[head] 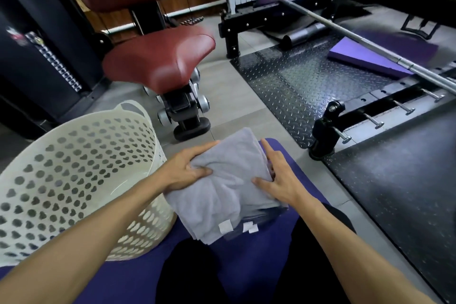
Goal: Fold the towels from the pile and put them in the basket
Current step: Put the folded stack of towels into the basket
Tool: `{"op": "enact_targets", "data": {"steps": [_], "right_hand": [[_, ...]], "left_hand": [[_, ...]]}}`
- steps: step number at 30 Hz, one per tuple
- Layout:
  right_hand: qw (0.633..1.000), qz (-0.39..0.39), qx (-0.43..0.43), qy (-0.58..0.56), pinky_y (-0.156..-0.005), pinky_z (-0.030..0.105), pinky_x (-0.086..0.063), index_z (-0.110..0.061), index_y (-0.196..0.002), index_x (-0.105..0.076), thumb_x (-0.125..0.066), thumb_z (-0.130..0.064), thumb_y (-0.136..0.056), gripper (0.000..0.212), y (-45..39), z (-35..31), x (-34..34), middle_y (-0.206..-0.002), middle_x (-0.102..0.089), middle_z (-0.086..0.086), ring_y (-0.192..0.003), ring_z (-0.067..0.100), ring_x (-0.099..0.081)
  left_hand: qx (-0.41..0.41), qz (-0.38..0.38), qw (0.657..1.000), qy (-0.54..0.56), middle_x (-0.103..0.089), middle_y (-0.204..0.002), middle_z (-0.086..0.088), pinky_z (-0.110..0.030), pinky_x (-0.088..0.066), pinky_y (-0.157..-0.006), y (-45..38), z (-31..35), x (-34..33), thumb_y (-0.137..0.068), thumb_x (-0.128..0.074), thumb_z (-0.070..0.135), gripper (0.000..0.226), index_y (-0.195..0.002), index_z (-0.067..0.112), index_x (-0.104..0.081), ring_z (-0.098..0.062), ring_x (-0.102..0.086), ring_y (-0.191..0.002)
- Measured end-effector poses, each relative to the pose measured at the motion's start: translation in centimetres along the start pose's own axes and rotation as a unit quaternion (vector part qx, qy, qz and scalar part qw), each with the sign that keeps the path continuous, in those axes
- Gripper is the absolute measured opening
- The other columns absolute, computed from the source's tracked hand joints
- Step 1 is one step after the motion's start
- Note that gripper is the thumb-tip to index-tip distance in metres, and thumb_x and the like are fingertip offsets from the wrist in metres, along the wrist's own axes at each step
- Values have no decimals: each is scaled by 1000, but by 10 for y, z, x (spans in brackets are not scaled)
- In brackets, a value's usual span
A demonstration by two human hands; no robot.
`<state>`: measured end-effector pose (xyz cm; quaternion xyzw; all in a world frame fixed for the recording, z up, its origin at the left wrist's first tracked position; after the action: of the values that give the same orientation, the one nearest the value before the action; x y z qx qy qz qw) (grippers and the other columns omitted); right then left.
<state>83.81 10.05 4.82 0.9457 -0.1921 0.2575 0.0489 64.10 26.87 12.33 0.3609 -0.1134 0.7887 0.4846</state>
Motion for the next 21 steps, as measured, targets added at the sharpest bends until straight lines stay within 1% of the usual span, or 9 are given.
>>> {"op": "enact_targets", "data": {"steps": [4, 6, 9, 12, 14, 16, 18, 19, 21], "right_hand": [[994, 5, 105, 29, -94, 42, -50, -55, -149, -15, -68, -27, -90, 84, -14, -52, -1, -133, -37, -7, -105, 13, -51], [987, 3, 153, 54, -86, 48, -54, -55, -149, -20, -63, -25, -94, 75, -22, -83, -1, -147, -27, -12, -104, 21, -57], [970, -7, 223, 94, -82, 48, -54, -47, -150, -27, -56, -22, -97, 65, -38, -135, -5, -158, -18, -9, -104, 26, -61], [951, -27, 280, 125, -81, 42, -55, -39, -144, -45, -43, -31, -96, 50, -58, -188, -22, -158, -25, -3, -110, 25, -60], [945, -47, 299, 127, -94, 36, -49, -32, -141, -53, -41, -29, -96, 47, -74, -221, -41, -155, -30, 0, -126, 24, -50], [944, -73, 300, 118, -107, 16, -32, -25, -142, -53, -43, -18, -97, 46, -90, -252, -68, -153, -32, 3, -134, 20, -41], [948, -111, 276, 112, -102, -2, -15, -20, -143, -51, -44, -7, -98, 47, -109, -276, -101, -152, -32, 6, -136, 19, -37], [949, -131, 263, 113, -102, -2, -12, -18, -143, -50, -44, -3, -97, 49, -119, -285, -121, -151, -32, 8, -137, 21, -35], [949, -168, 239, 117, -106, 8, -17, -16, -143, -50, -43, 0, -96, 50, -137, -295, -164, -150, -34, 12, -138, 26, -34]], "left_hand": [[3, 47, 997, 60, -57, -134, 27, -21, -39, -109, 24, 7, 39, -85, -73, 8, 66, -141, 34, -50, 4, -51, -126], [1, 65, 996, 63, -56, -134, 28, -15, -40, -104, 39, 13, 63, -89, -68, 3, 63, -141, 33, -50, 5, -51, -126], [13, 104, 993, 58, -54, -136, 28, -19, -37, -105, 63, 16, 105, -93, -65, 8, 59, -140, 39, -50, 6, -49, -127], [39, 147, 986, 67, -56, -136, 25, -21, -36, -105, 93, 13, 148, -92, -66, 12, 57, -140, 38, -51, 6, -50, -127], [49, 178, 980, 76, -59, -134, 20, -22, -37, -103, 115, 7, 176, -91, -68, 14, 52, -137, 35, -55, 2, -53, -124], [77, 210, 972, 78, -63, -129, 20, -23, -39, -101, 136, -9, 203, -91, -68, 14, 49, -133, 37, -58, 1, -57, -120], [110, 235, 963, 77, -64, -126, 21, -24, -40, -103, 155, -33, 226, -90, -69, 18, 47, -129, 44, -60, 1, -58, -118], [123, 243, 959, 78, -64, -125, 22, -24, -39, -104, 162, -47, 234, -90, -70, 18, 47, -126, 45, -60, 1, -57, -118], [153, 255, 951, 83, -64, -121, 24, -20, -38, -105, 172, -85, 243, -89, -70, 13, 45, -122, 42, -61, -1, -56, -118]]}}
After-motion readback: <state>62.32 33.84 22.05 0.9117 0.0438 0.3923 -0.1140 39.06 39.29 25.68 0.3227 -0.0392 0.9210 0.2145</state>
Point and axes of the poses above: each hand's wrist, its own y-axis away from the middle knuckle, its own x-axis out of the back of the hand, z = x × y, the point moved 4 cm from there along -y, towards the middle knuckle
